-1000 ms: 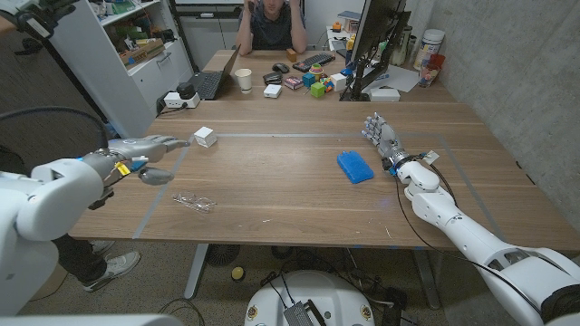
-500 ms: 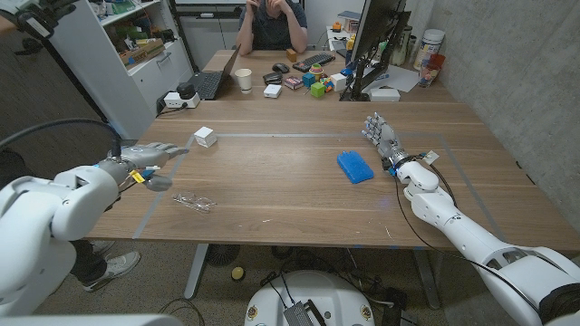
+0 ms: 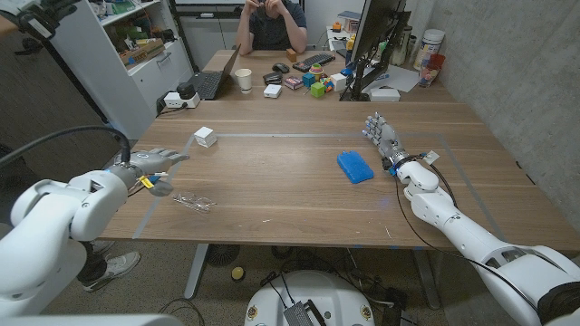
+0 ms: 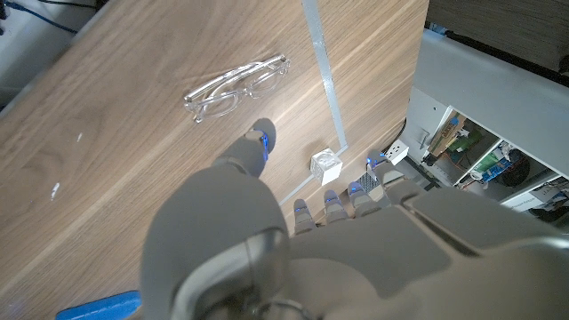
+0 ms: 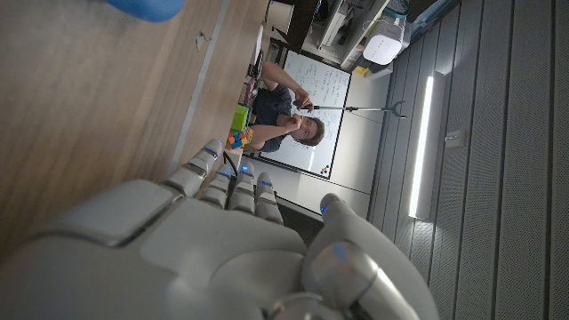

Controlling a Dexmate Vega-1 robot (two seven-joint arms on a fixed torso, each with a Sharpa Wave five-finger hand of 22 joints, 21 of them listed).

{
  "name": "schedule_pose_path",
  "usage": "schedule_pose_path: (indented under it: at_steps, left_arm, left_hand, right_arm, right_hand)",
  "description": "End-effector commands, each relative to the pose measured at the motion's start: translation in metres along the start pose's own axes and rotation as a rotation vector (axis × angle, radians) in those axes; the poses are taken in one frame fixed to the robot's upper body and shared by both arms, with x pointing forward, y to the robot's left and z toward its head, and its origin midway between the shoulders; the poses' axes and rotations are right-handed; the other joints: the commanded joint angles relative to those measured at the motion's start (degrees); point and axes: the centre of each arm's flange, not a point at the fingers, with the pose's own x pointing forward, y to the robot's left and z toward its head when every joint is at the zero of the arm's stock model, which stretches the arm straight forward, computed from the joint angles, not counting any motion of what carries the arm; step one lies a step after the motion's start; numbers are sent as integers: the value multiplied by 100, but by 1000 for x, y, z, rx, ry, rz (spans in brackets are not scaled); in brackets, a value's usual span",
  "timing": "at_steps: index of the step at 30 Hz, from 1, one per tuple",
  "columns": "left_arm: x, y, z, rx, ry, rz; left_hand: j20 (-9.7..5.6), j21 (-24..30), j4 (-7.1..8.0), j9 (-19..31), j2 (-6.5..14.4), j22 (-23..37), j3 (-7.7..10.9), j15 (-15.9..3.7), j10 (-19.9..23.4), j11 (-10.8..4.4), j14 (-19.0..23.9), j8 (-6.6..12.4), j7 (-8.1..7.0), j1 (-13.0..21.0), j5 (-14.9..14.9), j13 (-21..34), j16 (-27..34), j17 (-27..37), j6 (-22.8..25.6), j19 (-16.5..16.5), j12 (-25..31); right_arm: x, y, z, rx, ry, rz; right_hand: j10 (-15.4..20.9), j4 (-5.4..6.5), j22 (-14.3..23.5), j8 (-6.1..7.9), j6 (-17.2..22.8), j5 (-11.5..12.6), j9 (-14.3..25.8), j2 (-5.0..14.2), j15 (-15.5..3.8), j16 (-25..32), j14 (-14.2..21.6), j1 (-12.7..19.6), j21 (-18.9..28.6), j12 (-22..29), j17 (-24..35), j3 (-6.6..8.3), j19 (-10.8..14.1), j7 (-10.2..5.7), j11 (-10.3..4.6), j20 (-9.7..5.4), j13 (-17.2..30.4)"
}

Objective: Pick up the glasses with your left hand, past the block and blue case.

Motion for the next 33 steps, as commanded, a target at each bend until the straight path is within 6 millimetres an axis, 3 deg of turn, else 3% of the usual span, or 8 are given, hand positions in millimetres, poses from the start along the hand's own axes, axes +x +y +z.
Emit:
schedule_pose_path:
  at_steps: [1,24,33]
  left_arm:
    - [8,-11,4,18,6,-42]
    - [29,-34,12,59,23,-97]
    - [47,-46,15,87,41,-114]
  left_hand:
    - [-39,-17,14,8,-25,31,-62,-42,-23,-64,-56,29,-42,108,28,33,29,31,-3,6,36]
    - [-33,-62,58,14,85,42,-162,-77,11,-38,-12,61,-20,375,23,34,46,32,82,76,64]
    - [-36,-71,65,15,135,44,-199,-88,44,-34,20,64,-23,464,19,34,53,32,104,116,78]
  right_arm:
    - [2,-1,-1,2,1,-3]
    - [3,0,-1,3,-5,1]
    - [4,0,-1,0,-6,-2]
  right_hand:
    - [64,-28,14,25,26,32,32,24,20,44,31,-68,17,34,15,25,55,6,-7,6,29]
    - [100,-36,14,35,61,44,31,49,6,47,58,-55,19,43,13,42,73,3,-2,4,29]
    - [94,-41,14,33,62,47,31,50,8,45,63,-48,19,39,12,46,76,4,-1,9,29]
